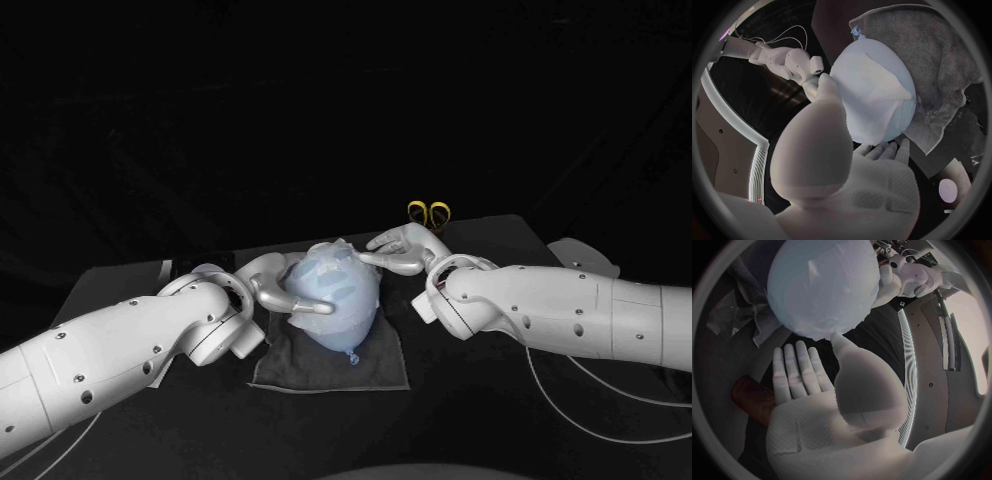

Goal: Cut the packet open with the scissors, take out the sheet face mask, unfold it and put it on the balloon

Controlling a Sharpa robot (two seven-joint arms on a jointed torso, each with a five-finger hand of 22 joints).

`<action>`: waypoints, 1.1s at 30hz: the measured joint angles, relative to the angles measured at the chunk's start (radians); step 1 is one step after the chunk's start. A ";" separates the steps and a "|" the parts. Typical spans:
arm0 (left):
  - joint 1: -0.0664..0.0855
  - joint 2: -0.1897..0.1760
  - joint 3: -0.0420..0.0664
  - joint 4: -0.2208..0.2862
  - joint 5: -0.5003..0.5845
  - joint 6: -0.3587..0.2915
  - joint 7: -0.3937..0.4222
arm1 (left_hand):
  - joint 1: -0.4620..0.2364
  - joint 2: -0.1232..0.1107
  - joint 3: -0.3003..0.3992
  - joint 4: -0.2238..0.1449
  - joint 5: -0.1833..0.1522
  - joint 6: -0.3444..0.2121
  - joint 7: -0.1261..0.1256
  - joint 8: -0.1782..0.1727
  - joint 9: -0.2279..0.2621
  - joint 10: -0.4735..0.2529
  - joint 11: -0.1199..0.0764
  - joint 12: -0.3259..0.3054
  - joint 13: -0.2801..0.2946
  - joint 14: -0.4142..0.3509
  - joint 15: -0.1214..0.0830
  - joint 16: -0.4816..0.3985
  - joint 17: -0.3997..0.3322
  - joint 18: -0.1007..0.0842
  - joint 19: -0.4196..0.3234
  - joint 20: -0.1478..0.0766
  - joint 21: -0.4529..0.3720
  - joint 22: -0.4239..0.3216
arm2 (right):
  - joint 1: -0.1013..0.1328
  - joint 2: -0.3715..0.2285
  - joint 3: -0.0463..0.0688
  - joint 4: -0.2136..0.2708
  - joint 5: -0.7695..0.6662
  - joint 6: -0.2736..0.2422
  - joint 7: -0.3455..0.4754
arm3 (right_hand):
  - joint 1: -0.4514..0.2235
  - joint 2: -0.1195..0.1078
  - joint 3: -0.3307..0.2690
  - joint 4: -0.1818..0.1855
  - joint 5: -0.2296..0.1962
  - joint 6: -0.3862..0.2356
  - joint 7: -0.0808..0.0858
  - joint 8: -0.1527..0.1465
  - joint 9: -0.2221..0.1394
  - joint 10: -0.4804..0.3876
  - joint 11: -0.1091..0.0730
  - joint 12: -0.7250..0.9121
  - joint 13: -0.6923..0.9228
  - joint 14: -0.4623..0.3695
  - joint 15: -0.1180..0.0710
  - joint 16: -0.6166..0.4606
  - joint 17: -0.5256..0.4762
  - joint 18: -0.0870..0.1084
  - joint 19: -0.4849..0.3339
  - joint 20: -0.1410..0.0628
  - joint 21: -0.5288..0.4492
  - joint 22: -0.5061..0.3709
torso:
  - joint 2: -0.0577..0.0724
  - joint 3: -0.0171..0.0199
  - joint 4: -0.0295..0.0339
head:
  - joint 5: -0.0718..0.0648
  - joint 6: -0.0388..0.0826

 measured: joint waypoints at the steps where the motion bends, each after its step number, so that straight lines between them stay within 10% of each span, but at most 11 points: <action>1: 0.000 0.000 0.000 0.000 0.000 0.000 0.000 | 0.000 0.000 0.000 0.000 0.000 0.000 0.000 0.000 0.000 0.000 0.000 0.000 0.000 0.000 0.000 0.000 0.000 0.000 0.000 0.000 0.000 0.000 | 0.000 0.002 0.000 -0.003 -0.003 -0.001 -0.004 | 0.007 0.002 -0.003 -0.003 0.000 0.000 0.000 0.003 0.000 0.000 0.000 0.000 0.000 0.000 0.000 0.001 0.000 0.000 0.002 -0.002 0.000 0.000 | 0.000 -0.0002 0.0000 | 0.000 0.000; 17: 0.000 -0.002 0.000 0.003 0.000 0.001 -0.002 | 0.008 0.000 0.000 0.000 0.000 0.000 0.000 0.001 0.001 0.004 0.004 0.000 0.000 0.000 0.000 0.000 0.000 0.000 0.000 0.000 0.000 0.000 | 0.000 0.007 0.001 -0.024 -0.067 -0.008 -0.080 | 0.089 0.039 0.030 -0.040 0.000 0.000 0.000 0.017 0.004 0.016 -0.016 0.005 0.000 0.013 -0.013 0.012 0.001 -0.007 0.031 -0.002 0.012 0.000 | 0.000 -0.0006 -0.0006 | 0.002 -0.002; 33: -0.001 -0.008 0.000 -0.002 0.000 0.001 -0.004 | 0.008 0.000 0.000 0.000 0.000 0.000 0.000 0.001 0.002 0.004 0.004 0.000 0.000 0.000 0.000 0.000 0.000 0.000 0.000 0.000 0.000 0.000 | -0.003 -0.015 -0.001 0.005 0.004 0.003 -0.031 | 0.021 0.014 -0.019 0.014 0.000 -0.008 -0.002 0.017 -0.001 0.009 -0.002 0.005 0.000 0.005 -0.005 0.012 -0.004 -0.008 0.031 -0.002 0.012 -0.010 | -0.001 0.0007 -0.0021 | 0.007 0.002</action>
